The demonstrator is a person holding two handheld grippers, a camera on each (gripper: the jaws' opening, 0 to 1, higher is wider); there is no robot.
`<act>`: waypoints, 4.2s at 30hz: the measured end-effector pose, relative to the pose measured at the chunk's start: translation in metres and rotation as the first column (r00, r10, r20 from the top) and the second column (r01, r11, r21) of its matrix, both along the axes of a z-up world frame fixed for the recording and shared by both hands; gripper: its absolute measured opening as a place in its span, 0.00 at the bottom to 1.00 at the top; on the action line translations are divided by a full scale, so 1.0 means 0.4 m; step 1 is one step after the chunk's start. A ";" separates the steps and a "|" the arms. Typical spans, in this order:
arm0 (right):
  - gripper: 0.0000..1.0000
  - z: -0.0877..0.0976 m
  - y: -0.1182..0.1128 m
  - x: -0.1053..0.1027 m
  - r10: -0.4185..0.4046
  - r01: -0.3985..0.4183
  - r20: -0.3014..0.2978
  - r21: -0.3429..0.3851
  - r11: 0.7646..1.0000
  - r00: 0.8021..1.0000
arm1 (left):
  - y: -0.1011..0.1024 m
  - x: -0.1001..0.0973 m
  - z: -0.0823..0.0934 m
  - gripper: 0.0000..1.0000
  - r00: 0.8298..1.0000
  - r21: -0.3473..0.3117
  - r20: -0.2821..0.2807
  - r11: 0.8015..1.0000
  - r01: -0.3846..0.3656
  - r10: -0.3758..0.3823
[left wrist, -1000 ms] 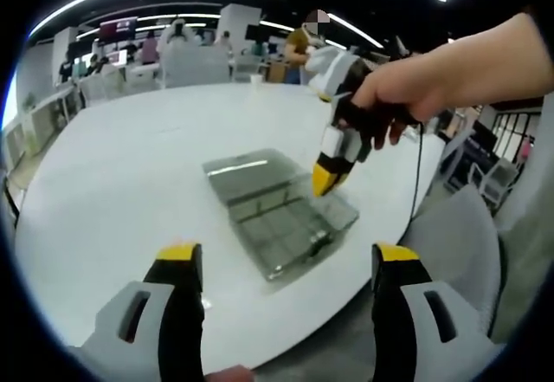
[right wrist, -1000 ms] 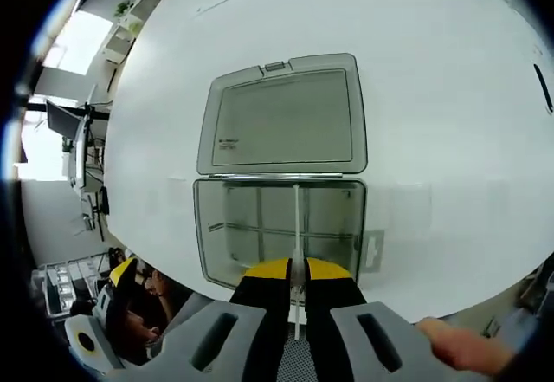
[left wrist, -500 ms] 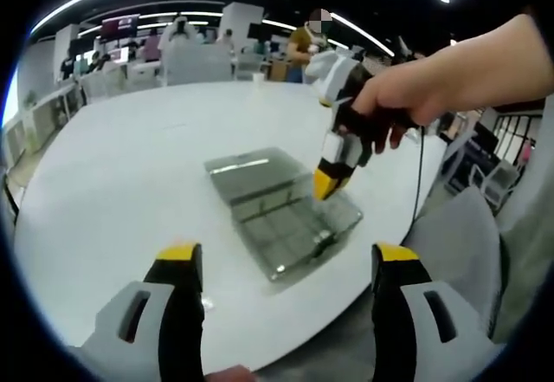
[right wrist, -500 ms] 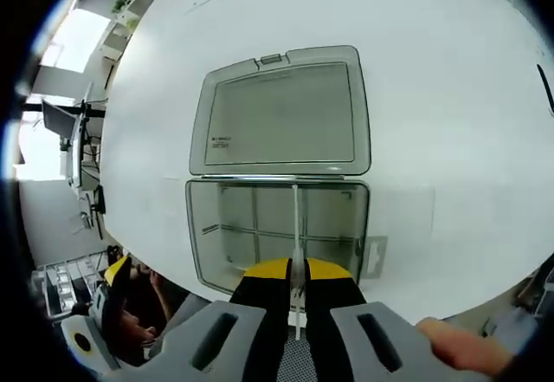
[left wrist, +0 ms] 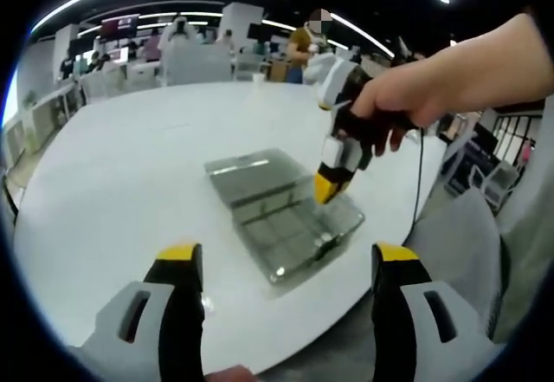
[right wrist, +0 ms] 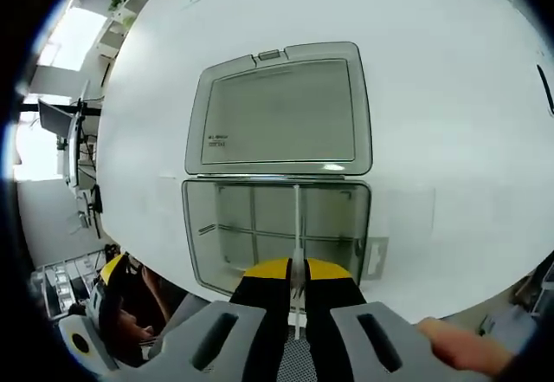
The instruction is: Insert the divider into the dual guide fixture by aligning both edges with the guide slots and pushing it downward to the bottom, including one-sided entry, uneven engagement, binding, and posture correction.
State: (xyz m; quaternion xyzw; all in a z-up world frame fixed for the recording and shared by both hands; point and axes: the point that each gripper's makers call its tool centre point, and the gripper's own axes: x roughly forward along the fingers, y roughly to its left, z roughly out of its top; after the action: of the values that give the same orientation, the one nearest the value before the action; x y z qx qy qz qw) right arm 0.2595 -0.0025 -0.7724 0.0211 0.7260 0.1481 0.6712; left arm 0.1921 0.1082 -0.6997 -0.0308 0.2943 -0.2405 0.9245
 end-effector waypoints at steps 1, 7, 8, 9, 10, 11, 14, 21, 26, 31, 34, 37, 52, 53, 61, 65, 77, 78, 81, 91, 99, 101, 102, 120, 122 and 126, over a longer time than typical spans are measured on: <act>0.00 0.001 0.001 0.000 -0.002 0.002 -0.002 0.000 1.000 1.000 | 0.000 0.000 0.000 0.78 1.000 0.000 0.000 1.000 0.000 0.000; 0.00 0.007 0.002 -0.005 -0.002 0.002 -0.003 -0.003 1.000 1.000 | 0.002 -0.001 -0.003 0.78 1.000 -0.001 -0.002 1.000 0.000 0.000; 0.00 0.008 0.003 -0.006 -0.004 0.004 -0.004 -0.001 1.000 1.000 | 0.002 -0.001 -0.003 0.78 1.000 -0.001 -0.002 1.000 0.000 0.000; 0.00 0.009 0.004 -0.007 -0.003 0.003 -0.004 -0.001 1.000 1.000 | 0.002 -0.001 -0.002 0.78 1.000 -0.001 -0.001 1.000 -0.001 0.001; 0.00 0.010 0.005 -0.007 -0.003 0.003 -0.005 0.000 1.000 1.000 | 0.002 -0.001 -0.002 0.78 1.000 -0.001 -0.001 1.000 -0.001 0.001; 0.00 0.010 0.005 -0.007 -0.001 0.001 -0.005 0.001 1.000 1.000 | 0.002 0.000 -0.002 0.78 1.000 -0.001 -0.001 1.000 -0.001 0.001; 0.00 0.009 0.003 -0.003 -0.004 0.004 -0.007 -0.001 1.000 1.000 | 0.002 0.001 -0.001 0.78 1.000 -0.001 0.001 1.000 0.000 0.000; 0.00 0.005 0.004 -0.006 -0.008 0.008 -0.007 -0.002 1.000 1.000 | 0.006 0.001 -0.001 0.78 1.000 -0.002 0.000 1.000 -0.005 0.005; 0.00 0.003 0.005 -0.009 -0.001 0.001 -0.004 -0.006 1.000 1.000 | 0.009 -0.002 -0.003 0.78 1.000 0.000 -0.003 1.000 -0.009 0.009; 0.00 0.000 0.005 -0.010 -0.004 0.004 -0.002 -0.005 1.000 1.000 | 0.009 -0.003 -0.004 0.78 1.000 0.000 -0.004 1.000 -0.008 0.008; 0.00 -0.001 0.004 -0.011 -0.003 0.003 -0.002 -0.009 1.000 1.000 | 0.007 -0.002 -0.004 0.78 1.000 -0.001 -0.004 1.000 -0.008 0.008; 0.00 -0.009 0.003 -0.006 -0.007 0.007 -0.005 -0.009 1.000 1.000 | 0.007 -0.001 -0.003 0.78 1.000 -0.001 -0.003 1.000 -0.008 0.008; 0.00 -0.025 0.005 0.002 0.040 -0.038 0.028 -0.048 0.998 0.999 | 0.006 -0.001 -0.003 0.78 1.000 0.002 -0.004 1.000 -0.007 0.007; 0.00 -0.026 0.007 0.000 0.041 -0.040 0.030 -0.051 0.998 0.999 | 0.006 -0.002 -0.002 0.78 1.000 0.002 -0.004 1.000 -0.007 0.007; 0.00 -0.031 0.006 -0.003 0.079 -0.076 0.042 -0.068 0.995 0.996 | 0.009 -0.003 -0.003 0.78 1.000 0.004 -0.005 1.000 -0.011 0.011; 0.00 -0.036 0.006 -0.001 0.091 -0.088 0.043 -0.069 0.994 0.995 | 0.008 -0.003 -0.003 0.78 1.000 0.003 -0.005 1.000 -0.012 0.012; 0.00 -0.042 0.011 -0.010 0.106 -0.102 0.054 -0.073 0.992 0.993 | 0.004 -0.004 -0.005 0.78 1.000 0.004 -0.006 1.000 -0.010 0.010; 0.00 -0.044 0.011 -0.011 0.111 -0.106 0.055 -0.076 0.991 0.992 | 0.004 -0.005 -0.005 0.78 1.000 0.004 -0.006 1.000 -0.009 0.009; 0.00 -0.048 0.013 -0.013 0.141 -0.135 0.065 -0.092 0.987 0.988 | 0.006 -0.004 -0.005 0.78 1.000 0.004 -0.006 1.000 -0.010 0.010; 0.00 -0.062 0.016 -0.014 0.213 -0.201 0.077 -0.136 0.970 0.974 | 0.011 -0.005 -0.008 0.78 1.000 0.002 -0.010 1.000 -0.016 0.016; 0.00 -0.077 0.015 -0.015 0.251 -0.236 0.088 -0.154 0.960 0.964 | 0.009 -0.007 -0.010 0.78 1.000 0.001 -0.012 1.000 -0.015 0.015; 0.00 -0.081 0.014 -0.016 0.257 -0.241 0.096 -0.153 0.958 0.962 | 0.008 -0.007 -0.009 0.77 1.000 0.001 -0.012 1.000 -0.015 0.015; 0.00 -0.079 0.014 -0.016 0.256 -0.240 0.104 -0.149 0.959 0.961 | 0.008 -0.007 -0.008 0.77 1.000 0.002 -0.012 1.000 -0.015 0.015; 0.06 -0.071 0.017 -0.018 0.230 -0.224 0.132 -0.062 0.973 0.964 | 0.005 0.001 -0.001 0.77 1.000 0.009 -0.009 1.000 -0.006 0.006; 0.06 -0.063 0.015 -0.015 0.233 -0.227 0.134 -0.061 0.972 0.963 | 0.005 0.000 -0.001 0.77 1.000 0.010 -0.009 1.000 -0.006 0.006; 0.06 -0.038 0.020 -0.004 0.213 -0.209 0.140 -0.043 0.977 0.967 | 0.004 -0.002 -0.002 0.77 1.000 0.010 -0.010 1.000 -0.005 0.005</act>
State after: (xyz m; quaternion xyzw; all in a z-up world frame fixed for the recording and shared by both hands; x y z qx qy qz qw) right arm 0.2580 0.0054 -0.7876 -0.0765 0.6759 0.2097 0.7024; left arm 0.1912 0.1100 -0.7005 -0.0284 0.3001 -0.2365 0.9237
